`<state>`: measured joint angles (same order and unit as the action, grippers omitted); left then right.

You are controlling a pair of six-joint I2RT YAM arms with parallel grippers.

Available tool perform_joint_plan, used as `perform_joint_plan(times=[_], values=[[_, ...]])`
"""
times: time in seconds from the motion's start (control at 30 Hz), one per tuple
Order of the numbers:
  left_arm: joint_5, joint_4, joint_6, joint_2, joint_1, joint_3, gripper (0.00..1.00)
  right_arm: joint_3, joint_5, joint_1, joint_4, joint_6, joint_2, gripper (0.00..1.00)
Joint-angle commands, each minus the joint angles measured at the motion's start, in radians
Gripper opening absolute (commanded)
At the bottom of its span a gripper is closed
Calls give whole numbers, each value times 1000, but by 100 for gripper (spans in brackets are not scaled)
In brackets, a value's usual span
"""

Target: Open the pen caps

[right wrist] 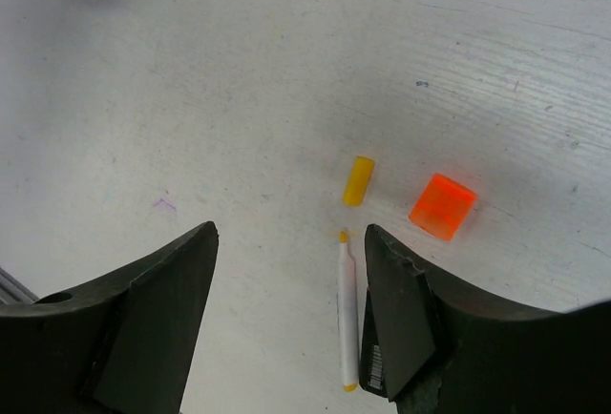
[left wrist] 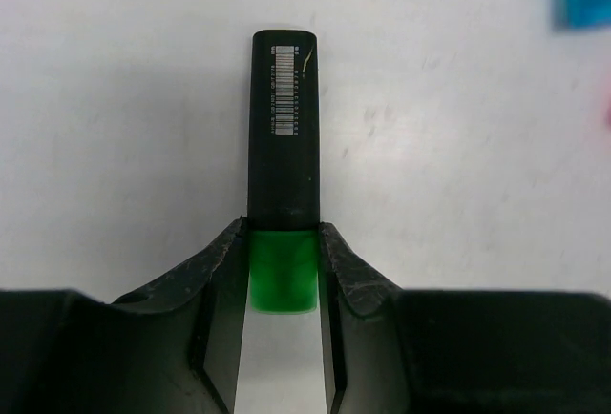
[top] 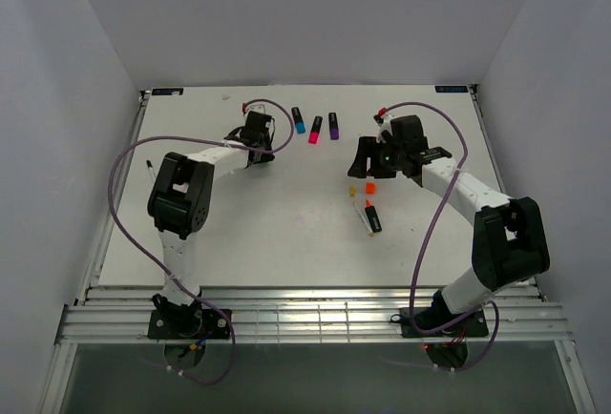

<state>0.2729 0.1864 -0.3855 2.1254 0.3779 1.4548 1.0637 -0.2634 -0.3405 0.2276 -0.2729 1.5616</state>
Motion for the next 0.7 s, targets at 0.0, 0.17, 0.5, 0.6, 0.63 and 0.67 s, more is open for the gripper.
perform_joint_plan(times=[0.0, 0.17, 0.5, 0.6, 0.63, 0.67], values=[[-58, 55, 4, -203, -2, -135, 0, -8, -82, -2, -31, -34, -57, 69], [-274, -13, 14, -491, 9, -350, 0, -60, -137, -20, -50, -101, -126, 69], [-752, -123, -50, -846, 70, -611, 0, -137, -295, -167, -155, -254, -199, 69], [-787, -130, -58, -947, 91, -669, 0, -194, -329, -186, -217, -345, -234, 70], [-790, -128, -62, -972, 96, -706, 0, -208, -333, -192, -273, -368, -242, 70], [-793, -130, -64, -993, 99, -723, 0, -220, -336, -196, -293, -393, -251, 70]])
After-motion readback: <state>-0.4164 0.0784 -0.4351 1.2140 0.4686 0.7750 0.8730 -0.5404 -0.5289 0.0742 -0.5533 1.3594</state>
